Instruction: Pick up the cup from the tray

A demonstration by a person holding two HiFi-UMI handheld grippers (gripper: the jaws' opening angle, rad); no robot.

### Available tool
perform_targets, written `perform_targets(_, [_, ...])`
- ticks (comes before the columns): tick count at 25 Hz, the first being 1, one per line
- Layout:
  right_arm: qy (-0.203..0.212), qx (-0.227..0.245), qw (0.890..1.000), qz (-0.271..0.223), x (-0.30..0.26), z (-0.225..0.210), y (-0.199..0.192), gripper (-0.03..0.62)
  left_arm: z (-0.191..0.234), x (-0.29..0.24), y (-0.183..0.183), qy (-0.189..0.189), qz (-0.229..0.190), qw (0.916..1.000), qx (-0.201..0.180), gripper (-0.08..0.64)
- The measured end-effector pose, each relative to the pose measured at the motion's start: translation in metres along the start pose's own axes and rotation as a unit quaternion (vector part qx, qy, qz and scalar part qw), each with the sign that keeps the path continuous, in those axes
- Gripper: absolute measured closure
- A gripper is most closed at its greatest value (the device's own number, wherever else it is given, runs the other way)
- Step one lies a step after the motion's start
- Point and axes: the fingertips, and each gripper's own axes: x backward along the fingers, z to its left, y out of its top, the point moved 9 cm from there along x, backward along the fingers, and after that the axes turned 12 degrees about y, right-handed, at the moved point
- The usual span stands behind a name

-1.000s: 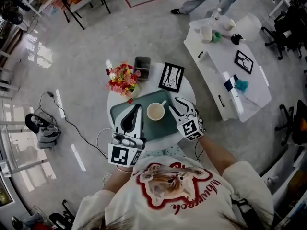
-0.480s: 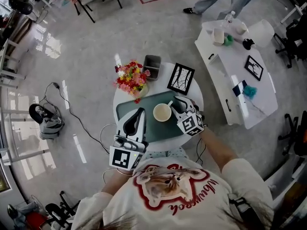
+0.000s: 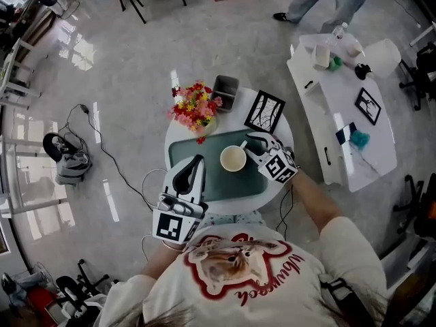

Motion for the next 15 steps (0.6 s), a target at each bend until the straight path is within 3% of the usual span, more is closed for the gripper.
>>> perform_targets(3, [0.019, -0.009, 0.999, -0.024, -0.004, -0.005, 0.000, 0.469, 0.002, 0.005, -0.001, 0.007, 0.004, 1.0000, -0.003, 0.541])
perform_targets(10, [0.064, 0.019, 0.997, -0.043, -0.024, -0.006, 0.011, 0.472, 0.005, 0.011, -0.001, 0.008, 0.004, 0.9999, -0.009, 0.541])
perform_targets(12, [0.081, 0.011, 0.996, -0.044, -0.029, -0.002, 0.015, 0.531, 0.008, 0.014, -0.002, 0.013, 0.006, 0.9999, -0.006, 0.541])
perform_targets(15, [0.086, -0.034, 0.994, -0.053, -0.032, 0.005, 0.016, 0.541, 0.014, 0.016, -0.002, 0.021, 0.003, 0.9998, 0.005, 0.541])
